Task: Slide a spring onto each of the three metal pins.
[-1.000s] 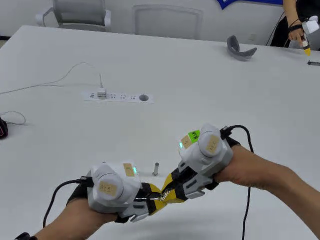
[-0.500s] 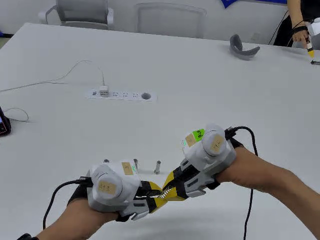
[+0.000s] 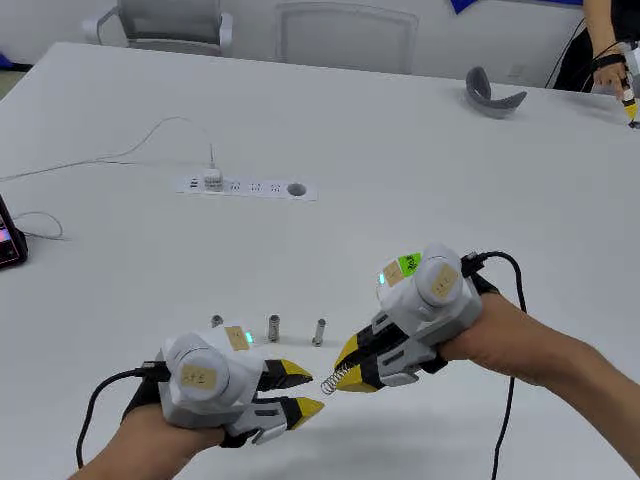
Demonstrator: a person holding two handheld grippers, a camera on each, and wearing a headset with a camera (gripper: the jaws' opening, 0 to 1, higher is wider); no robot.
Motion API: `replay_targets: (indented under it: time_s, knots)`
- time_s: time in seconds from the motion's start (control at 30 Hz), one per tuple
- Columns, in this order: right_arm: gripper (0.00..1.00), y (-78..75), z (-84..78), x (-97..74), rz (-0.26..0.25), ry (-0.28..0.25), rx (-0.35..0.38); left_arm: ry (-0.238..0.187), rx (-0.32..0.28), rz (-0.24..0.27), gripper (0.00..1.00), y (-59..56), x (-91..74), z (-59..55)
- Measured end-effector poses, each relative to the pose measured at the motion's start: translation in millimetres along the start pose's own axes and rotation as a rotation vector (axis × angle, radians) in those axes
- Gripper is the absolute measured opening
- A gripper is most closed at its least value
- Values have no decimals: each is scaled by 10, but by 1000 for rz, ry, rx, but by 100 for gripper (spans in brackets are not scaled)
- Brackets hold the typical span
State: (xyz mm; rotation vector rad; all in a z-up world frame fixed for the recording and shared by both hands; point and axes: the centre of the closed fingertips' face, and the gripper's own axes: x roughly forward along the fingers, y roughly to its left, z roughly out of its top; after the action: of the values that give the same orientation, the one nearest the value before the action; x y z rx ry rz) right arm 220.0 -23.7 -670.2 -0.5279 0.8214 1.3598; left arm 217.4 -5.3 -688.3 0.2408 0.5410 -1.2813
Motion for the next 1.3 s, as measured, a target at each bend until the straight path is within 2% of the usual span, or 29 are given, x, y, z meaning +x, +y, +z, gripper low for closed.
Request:
replay_targets:
  time_s: [0.3,0.67,1.07,1.3]
  knots:
    - [12,-86,-90,-5,-16,16,22,4,-55,69,25,192,-147,-151]
    - [12,-183,-154,72,-39,33,39,24,-90,135,31,380,-303,-303]
    - [12,-377,-249,95,-67,53,72,35,-151,212,42,530,-529,-498]
    - [12,-531,-262,83,-87,54,87,51,-192,265,51,598,-684,-667]
